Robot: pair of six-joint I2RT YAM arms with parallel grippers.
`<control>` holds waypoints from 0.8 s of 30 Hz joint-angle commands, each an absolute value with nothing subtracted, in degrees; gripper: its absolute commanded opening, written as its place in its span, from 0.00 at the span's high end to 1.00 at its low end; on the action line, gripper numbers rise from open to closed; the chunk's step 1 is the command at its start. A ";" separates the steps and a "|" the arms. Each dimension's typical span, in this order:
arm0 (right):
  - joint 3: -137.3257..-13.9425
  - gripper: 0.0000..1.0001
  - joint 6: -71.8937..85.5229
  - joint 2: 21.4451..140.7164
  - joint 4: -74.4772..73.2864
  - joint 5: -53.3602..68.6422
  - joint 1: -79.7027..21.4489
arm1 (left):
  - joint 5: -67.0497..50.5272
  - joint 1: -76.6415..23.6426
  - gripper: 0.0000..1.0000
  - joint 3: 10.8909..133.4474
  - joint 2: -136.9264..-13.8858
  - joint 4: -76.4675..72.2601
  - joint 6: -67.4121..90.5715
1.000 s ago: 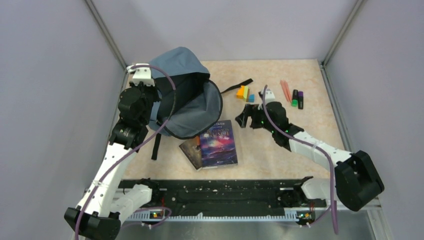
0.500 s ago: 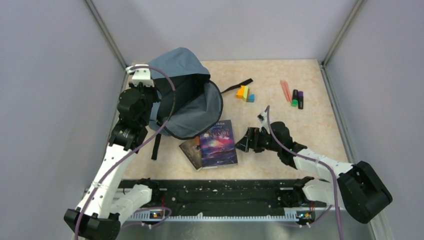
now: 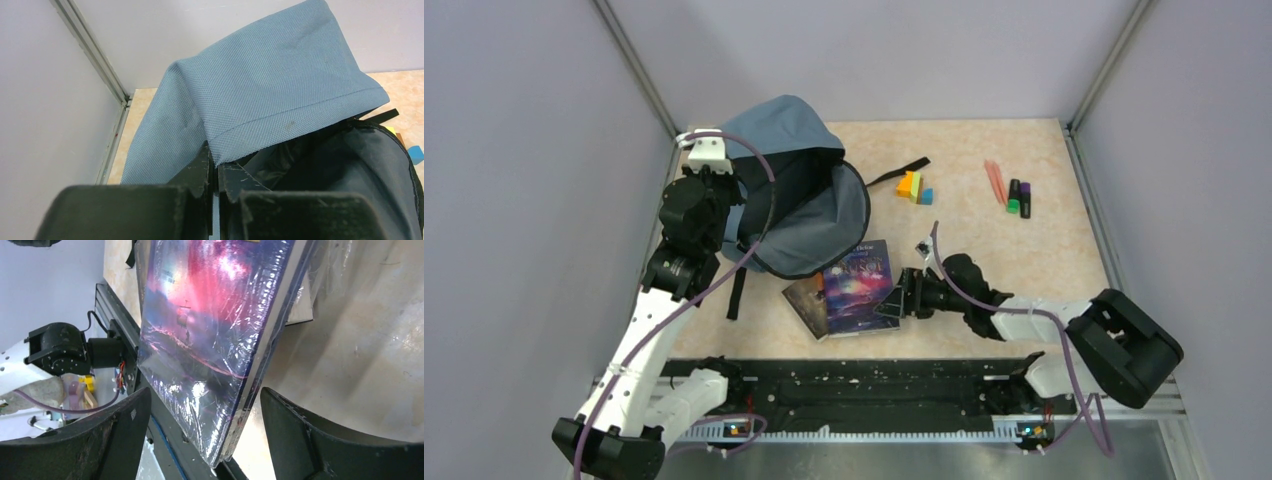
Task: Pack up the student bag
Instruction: Pick up the book from the center of the board.
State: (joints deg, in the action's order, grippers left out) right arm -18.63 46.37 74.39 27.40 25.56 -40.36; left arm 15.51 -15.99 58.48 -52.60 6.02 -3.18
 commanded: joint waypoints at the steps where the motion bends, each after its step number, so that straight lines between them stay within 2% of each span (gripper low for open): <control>1: -19.66 0.22 49.91 77.19 33.03 25.93 -41.03 | 16.28 -15.73 1.00 58.18 -51.67 3.78 -3.86; 13: -20.47 0.26 52.09 80.35 32.41 24.92 -43.78 | 16.12 -15.72 1.00 57.92 -51.92 3.47 -3.97; 18: -19.66 0.35 54.18 81.29 36.17 25.76 -43.77 | 16.36 -15.73 1.00 57.84 -51.79 3.42 -4.17; 23: -19.87 0.57 55.36 82.27 37.70 25.86 -43.77 | 16.59 -15.73 1.00 57.83 -51.62 3.41 -4.32; 24: -20.01 0.65 55.35 81.94 37.43 25.91 -43.81 | 16.60 -15.73 1.00 57.83 -51.55 3.36 -4.31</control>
State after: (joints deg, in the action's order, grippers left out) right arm -18.85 54.19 81.89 33.08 25.54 -43.11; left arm 15.59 -15.99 58.35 -52.60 6.00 -3.68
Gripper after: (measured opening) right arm 0.457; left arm 0.034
